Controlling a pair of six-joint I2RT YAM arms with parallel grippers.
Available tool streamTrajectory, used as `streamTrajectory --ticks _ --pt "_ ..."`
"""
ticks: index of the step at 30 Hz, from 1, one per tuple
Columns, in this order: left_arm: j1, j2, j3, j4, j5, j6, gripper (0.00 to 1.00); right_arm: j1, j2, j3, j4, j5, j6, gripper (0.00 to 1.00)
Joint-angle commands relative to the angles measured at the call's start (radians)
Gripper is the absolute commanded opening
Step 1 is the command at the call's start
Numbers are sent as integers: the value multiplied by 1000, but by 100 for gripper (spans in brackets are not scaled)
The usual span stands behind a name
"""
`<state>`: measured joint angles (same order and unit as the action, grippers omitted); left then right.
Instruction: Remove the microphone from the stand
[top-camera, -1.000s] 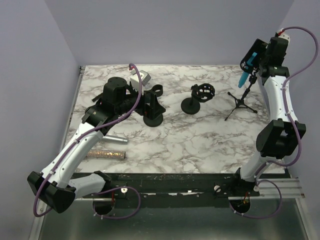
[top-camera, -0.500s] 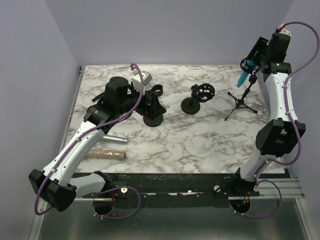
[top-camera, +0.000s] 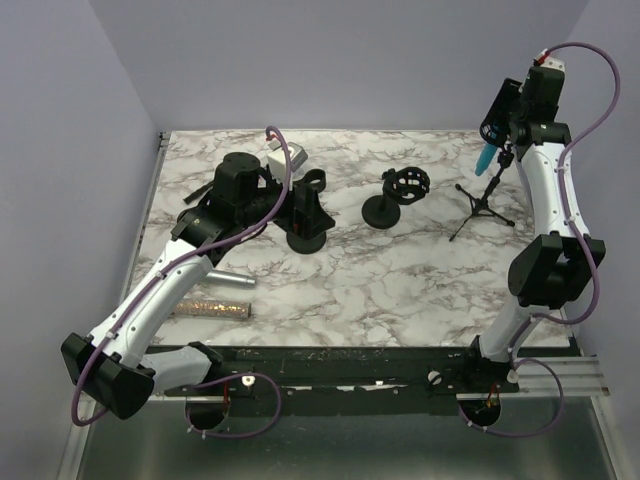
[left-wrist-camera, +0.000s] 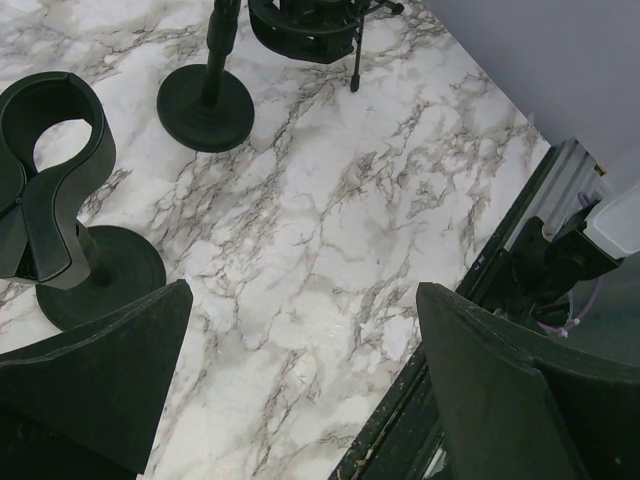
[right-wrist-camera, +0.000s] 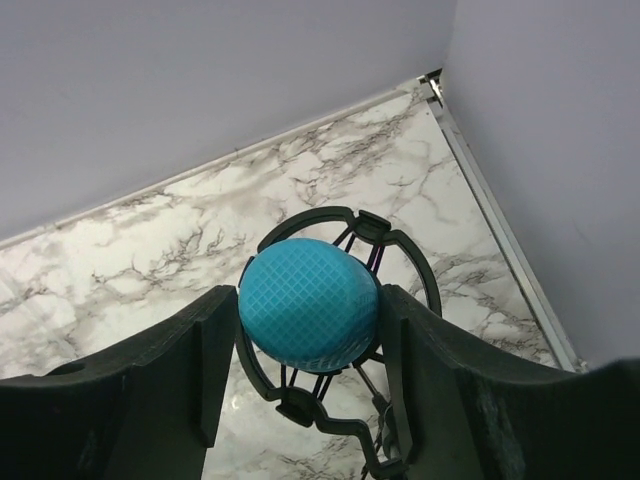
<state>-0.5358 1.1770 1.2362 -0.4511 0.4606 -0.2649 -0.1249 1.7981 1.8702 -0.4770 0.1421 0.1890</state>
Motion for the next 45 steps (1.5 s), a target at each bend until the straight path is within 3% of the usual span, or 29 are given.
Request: streamTrajectory --ticks 1,6,14,20,25,30,35,45 --pt "4 -1 -7 21 31 -4 97 17 24 44 -37 27 -19 62" --pt "0 -6 -14 26 25 -2 96 39 40 105 -73 79 -28 38" --pt "-5 1 -12 24 21 0 96 77 40 324 -156 177 -69 30" --pt "-7 5 -15 25 18 -1 96 81 -21 433 -183 162 -52 13" --pt "-9 9 -17 28 16 -3 96 83 -141 432 -176 151 -20 2" --pt "-9 12 -21 32 12 -4 96 83 -339 250 -116 52 39 1" --pt "-10 -5 -43 65 9 -2 96 83 -565 -42 -60 -188 152 1" --pt "-15 -94 -127 165 -50 30 96 82 -950 -631 -164 -639 336 1"
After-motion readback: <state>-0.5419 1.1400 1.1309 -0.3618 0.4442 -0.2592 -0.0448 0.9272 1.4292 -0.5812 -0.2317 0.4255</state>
